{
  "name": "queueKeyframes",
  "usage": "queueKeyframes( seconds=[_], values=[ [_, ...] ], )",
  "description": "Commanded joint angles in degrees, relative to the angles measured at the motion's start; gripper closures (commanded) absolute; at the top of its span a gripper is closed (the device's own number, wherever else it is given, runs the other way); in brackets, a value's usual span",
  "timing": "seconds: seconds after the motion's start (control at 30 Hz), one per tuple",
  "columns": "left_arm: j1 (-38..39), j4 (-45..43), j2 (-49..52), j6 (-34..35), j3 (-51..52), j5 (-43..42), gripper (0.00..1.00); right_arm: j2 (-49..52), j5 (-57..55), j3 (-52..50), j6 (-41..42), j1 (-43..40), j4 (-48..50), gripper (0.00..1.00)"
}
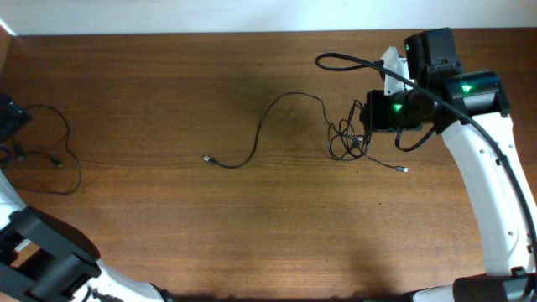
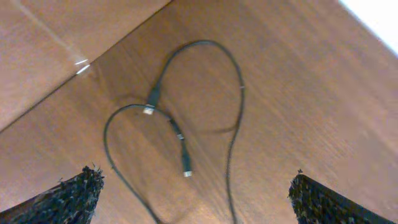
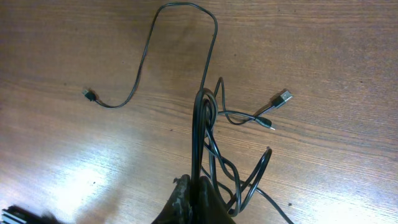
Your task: Untangle cables
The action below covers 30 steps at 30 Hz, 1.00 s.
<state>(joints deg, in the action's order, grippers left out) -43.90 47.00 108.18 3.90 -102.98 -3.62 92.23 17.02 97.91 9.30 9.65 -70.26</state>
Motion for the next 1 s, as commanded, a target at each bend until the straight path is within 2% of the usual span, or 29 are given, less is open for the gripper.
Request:
queueKeyframes(
  seconds=[0.0,0.1,0.27,0.4,0.53,0.73,0.97],
  values=[
    [2.7,0.3,-8.7,-1.1,-0.4,-8.6,0.01,0.2,0.4,0.0,0.6,0.5,0.2,0.96],
    [7.6,3.1,-11.5,-1.1,-0.4,-13.8,0.03,0.2,0.4,0.0,0.6,0.5,0.3,0.96],
    [21.7,5.5,-11.6,-0.9,-0.3,-22.6,0.03,0.2,0.6,0.0,0.6,0.5,1.5,0.96],
    [30.7,5.4,-11.6,0.4,-0.3,-23.0,0.02,0.2,2.8,0.0,0.6,0.5,1.8,0.96],
    [36.4,5.1,-11.5,1.1,-0.2,-24.1,0.02,0.2,4.8,0.0,0.6,0.6,2.3,0.96],
    [38.7,3.2,-11.3,3.0,-0.2,-24.1,0.00,0.2,7.0,0.0,2.1,3.8,4.7,0.96],
    [38.5,2.8,-11.3,2.9,-0.2,-20.4,0.00,6.4,6.4,0.0,11.2,15.8,12.5,0.96]
  ],
)
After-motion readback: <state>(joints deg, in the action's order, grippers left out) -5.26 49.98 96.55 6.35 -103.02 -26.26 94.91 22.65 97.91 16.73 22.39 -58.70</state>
